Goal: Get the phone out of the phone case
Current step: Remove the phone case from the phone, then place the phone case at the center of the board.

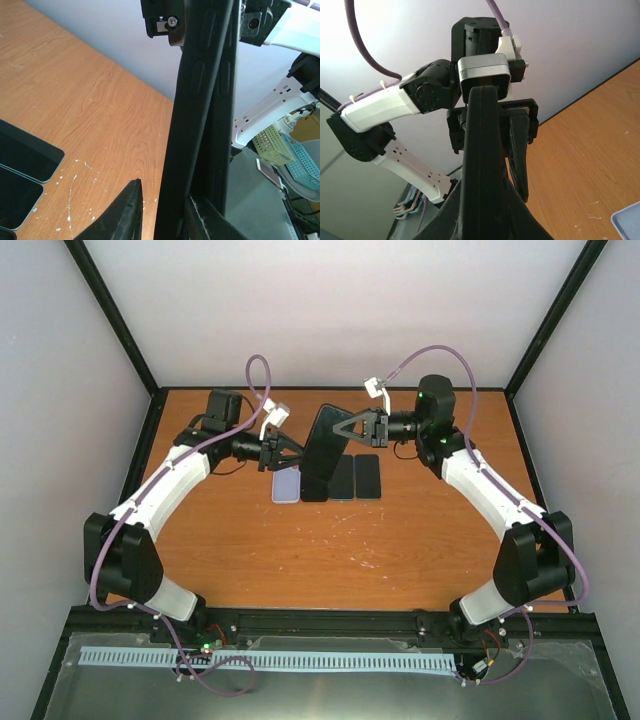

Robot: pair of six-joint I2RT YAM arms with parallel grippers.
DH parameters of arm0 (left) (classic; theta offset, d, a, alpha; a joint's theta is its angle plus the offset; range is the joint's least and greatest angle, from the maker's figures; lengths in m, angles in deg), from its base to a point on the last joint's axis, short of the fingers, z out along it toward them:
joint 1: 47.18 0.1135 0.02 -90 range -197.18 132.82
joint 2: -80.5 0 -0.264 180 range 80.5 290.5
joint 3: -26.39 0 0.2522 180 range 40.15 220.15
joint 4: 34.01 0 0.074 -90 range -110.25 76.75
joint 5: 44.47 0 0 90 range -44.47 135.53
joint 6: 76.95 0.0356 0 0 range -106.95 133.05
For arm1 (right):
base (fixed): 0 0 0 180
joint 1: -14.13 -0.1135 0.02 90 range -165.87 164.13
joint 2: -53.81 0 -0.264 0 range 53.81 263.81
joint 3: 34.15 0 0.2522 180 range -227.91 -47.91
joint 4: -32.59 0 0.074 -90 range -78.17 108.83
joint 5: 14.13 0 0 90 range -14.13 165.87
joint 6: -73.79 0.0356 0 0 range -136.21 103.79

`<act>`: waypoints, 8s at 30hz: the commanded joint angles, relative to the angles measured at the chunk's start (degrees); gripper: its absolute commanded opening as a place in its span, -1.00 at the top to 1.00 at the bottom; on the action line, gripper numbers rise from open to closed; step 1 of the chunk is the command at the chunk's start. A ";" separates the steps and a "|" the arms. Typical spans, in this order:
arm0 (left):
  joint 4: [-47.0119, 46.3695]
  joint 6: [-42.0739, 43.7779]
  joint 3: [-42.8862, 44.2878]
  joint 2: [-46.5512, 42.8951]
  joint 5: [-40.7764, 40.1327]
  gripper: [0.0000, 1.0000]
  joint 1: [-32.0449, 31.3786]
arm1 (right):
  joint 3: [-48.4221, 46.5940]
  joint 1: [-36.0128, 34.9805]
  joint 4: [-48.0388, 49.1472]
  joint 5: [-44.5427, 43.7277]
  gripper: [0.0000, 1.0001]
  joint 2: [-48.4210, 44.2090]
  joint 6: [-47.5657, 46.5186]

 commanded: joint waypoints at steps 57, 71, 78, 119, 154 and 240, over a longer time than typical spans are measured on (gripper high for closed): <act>-27.55 -47.61 -5.87 2.91 1.89 0.98 12.90 | -17.81 -14.82 -37.70 -54.88 -0.27 2.31 -50.60; -28.55 -52.89 -6.44 4.16 2.32 0.98 12.93 | -20.57 -29.25 -35.61 -73.76 -0.28 7.99 -62.30; -29.32 -53.69 -7.13 3.79 2.72 0.99 12.93 | -21.75 -31.49 -33.48 -79.10 -0.25 10.66 -63.83; -33.30 -55.91 -10.77 2.69 5.73 0.98 12.49 | -1.81 -35.24 18.20 -105.06 0.19 17.57 -100.32; -19.68 -40.88 -9.15 7.95 -13.54 0.99 17.31 | -16.59 -34.46 -8.32 -98.12 0.95 9.17 -78.85; 6.56 -6.60 -1.64 16.05 -28.83 -0.99 28.50 | -12.00 -25.10 -14.79 -89.32 0.94 4.23 -77.32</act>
